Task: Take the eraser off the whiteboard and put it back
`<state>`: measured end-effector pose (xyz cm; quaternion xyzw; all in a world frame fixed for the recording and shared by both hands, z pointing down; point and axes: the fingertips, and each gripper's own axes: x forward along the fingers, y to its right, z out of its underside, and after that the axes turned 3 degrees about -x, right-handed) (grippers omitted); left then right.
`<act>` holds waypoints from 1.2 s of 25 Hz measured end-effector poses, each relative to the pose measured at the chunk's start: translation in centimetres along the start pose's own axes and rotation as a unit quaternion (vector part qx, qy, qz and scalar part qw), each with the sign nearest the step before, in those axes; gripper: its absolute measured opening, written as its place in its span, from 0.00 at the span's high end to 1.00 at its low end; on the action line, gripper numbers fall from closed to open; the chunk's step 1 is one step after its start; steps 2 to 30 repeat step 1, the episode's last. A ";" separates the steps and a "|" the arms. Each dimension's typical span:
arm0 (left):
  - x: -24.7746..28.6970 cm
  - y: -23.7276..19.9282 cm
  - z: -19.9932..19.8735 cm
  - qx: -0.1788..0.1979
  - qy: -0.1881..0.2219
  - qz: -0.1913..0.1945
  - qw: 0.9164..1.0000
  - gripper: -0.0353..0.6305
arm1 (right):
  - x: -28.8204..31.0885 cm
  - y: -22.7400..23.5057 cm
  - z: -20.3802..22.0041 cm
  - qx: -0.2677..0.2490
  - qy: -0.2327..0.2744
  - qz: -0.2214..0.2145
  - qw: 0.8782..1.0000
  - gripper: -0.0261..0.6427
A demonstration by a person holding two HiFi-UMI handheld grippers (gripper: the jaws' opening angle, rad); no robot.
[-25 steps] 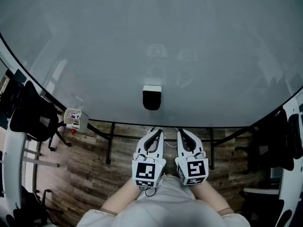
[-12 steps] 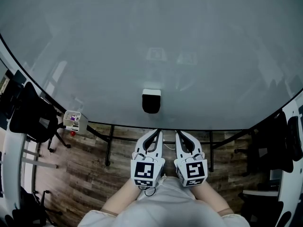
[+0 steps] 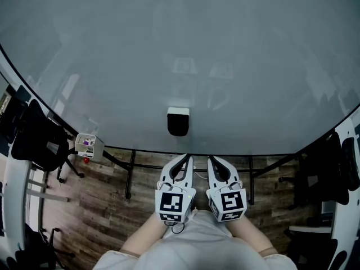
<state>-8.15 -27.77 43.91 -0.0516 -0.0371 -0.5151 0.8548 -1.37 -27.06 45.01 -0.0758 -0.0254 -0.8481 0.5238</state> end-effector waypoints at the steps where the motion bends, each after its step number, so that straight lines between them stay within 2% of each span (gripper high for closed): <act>1: 0.0 0.0 0.0 0.001 -0.001 0.001 1.000 0.92 | 0.1 -0.1 0.0 0.002 0.000 -0.001 1.000 0.92; 30: 0.0 0.0 0.0 0.001 -0.001 0.001 1.000 0.92 | 0.1 -0.1 0.0 0.002 0.000 -0.001 1.000 0.92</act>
